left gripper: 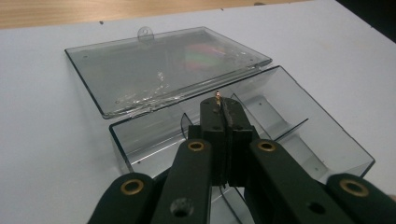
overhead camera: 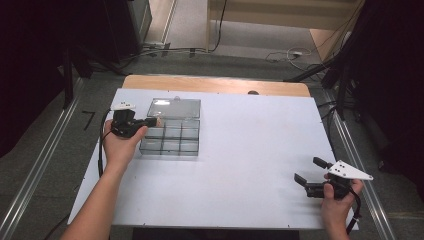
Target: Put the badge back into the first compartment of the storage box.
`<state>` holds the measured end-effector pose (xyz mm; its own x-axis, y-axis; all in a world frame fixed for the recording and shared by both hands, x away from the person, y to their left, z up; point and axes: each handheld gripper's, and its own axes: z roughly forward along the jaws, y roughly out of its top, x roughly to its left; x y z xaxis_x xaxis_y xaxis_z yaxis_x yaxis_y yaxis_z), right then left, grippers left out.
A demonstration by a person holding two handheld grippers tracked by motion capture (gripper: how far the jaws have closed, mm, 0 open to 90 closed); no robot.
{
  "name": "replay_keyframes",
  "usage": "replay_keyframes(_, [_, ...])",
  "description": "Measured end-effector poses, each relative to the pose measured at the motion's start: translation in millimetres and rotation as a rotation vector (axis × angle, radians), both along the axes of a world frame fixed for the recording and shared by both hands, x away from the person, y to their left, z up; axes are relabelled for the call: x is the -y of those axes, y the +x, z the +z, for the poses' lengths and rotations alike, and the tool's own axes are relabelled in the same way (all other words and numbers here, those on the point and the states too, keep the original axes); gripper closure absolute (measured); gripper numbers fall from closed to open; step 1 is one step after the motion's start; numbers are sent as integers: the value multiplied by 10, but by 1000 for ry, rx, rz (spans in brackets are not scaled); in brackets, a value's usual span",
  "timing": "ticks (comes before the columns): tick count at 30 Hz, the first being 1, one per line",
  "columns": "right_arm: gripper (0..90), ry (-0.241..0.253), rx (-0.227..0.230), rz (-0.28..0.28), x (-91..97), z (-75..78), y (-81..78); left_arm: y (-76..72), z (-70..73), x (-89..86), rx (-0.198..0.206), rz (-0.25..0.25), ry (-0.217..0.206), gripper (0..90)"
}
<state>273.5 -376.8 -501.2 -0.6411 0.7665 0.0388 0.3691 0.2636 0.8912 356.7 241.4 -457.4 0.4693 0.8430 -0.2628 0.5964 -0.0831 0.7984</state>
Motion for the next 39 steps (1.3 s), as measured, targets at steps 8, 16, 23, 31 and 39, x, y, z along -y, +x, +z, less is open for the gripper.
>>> replay_keyframes(8, [0, 3, 2, 1, 3, 0, -1, 54, -81, -3, -30, 8, 10, 894])
replay_keyframes(16, [0, 7, 2, 1, 6, -1, -1, 101, -170, 3, -75, 3, 26, 894])
replay_keyframes(23, [0, 10, 4, 0, 8, -2, 0, 137, -223, 23, -107, 0, 41, 894])
replay_keyframes(31, [0, 11, 4, -3, 10, -2, -1, 167, -272, 52, -145, -1, 68, 892])
replay_keyframes(39, [0, 10, 3, -5, 9, -3, 0, 167, -277, 31, -157, -9, 53, 813])
